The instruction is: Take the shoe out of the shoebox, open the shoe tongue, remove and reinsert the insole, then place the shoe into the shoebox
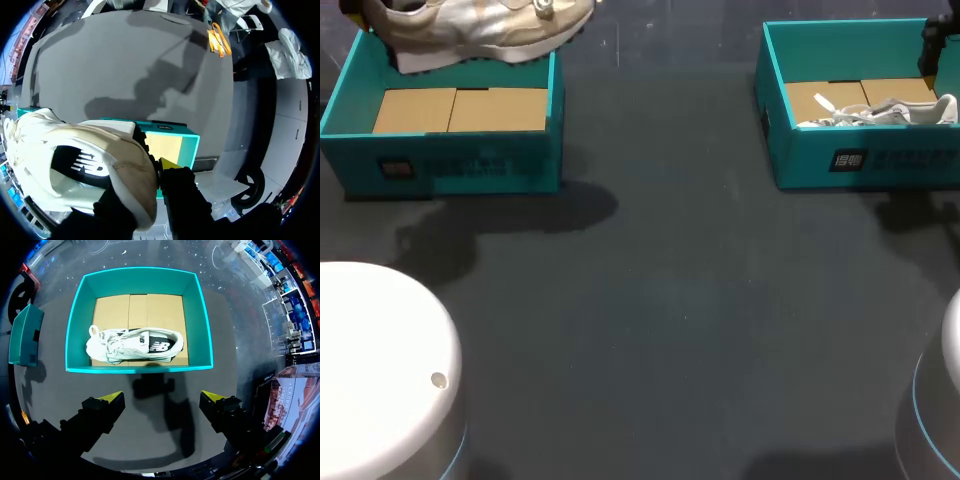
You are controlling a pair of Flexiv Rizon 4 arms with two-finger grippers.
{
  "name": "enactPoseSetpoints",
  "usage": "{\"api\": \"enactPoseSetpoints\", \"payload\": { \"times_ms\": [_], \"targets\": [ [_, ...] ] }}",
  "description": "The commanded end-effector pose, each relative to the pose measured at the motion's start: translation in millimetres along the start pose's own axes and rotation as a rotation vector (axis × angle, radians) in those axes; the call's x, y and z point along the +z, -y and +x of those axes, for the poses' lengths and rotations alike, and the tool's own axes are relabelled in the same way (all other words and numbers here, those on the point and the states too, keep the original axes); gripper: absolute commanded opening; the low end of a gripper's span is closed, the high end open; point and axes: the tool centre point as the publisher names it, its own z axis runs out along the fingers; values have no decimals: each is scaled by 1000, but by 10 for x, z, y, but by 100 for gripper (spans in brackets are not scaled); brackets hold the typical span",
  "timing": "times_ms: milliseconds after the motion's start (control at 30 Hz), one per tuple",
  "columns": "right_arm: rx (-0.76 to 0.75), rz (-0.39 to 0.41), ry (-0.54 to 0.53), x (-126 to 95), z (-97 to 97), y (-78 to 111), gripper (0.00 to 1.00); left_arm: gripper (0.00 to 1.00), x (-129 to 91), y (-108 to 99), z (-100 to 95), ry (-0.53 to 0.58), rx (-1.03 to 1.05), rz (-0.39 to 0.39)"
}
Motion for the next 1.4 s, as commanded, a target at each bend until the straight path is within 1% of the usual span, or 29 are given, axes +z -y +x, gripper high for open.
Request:
{"api": "enactPoseSetpoints", "payload": {
  "times_ms": [33, 600, 633, 667, 733, 800, 867, 933, 967, 1000, 1033, 1133, 1233, 1267, 1333, 1400],
  "targets": [
    [0, -1, 1, -1, 1, 8, 100, 0, -73, 365, -139, 29, 38, -21],
    [0, -1, 1, -1, 1, 8, 100, 0, -73, 365, -139, 29, 38, -21],
    [0, -1, 1, -1, 1, 8, 100, 0, -76, 474, -224, 43, 50, -25],
    [0, -1, 1, -1, 1, 8, 100, 0, -81, 630, -356, 43, 59, -23],
    [0, -1, 1, -1, 1, 8, 100, 0, -60, 792, -509, 36, 85, -43],
    [0, -1, 1, -1, 1, 8, 100, 0, -45, 1015, -703, 36, 121, -50],
    [0, -1, 1, -1, 1, 8, 100, 0, -24, 1197, -831, 28, 150, -73],
    [0, -1, 1, -1, 1, 8, 100, 0, -6, 1317, -913, 51, 169, -43],
    [0, -1, 1, -1, 1, 8, 100, 0, 18, 1414, -972, 73, 194, -49],
    [0, -1, 1, -1, 1, 8, 100, 0, 35, 1479, -1016, 101, 209, -28],
    [0, -1, 1, -1, 1, 8, 100, 0, 58, 1539, -1064, 105, 225, -19],
    [0, -1, 1, -1, 1, 8, 100, 0, 122, 1681, -1190, 96, 249, -18],
    [0, -1, 1, -1, 1, 8, 100, 0, 164, 1858, -1319, 85, 274, -32],
    [0, -1, 1, -1, 1, 8, 100, 0, 170, 1892, -1352, 89, 277, -17],
    [0, -1, 1, -1, 1, 8, 100, 0, 181, 1949, -1410, 88, 279, -13],
    [0, -1, 1, -1, 1, 8, 100, 0, 183, 1961, -1423, 90, 286, -3]
  ]
}}
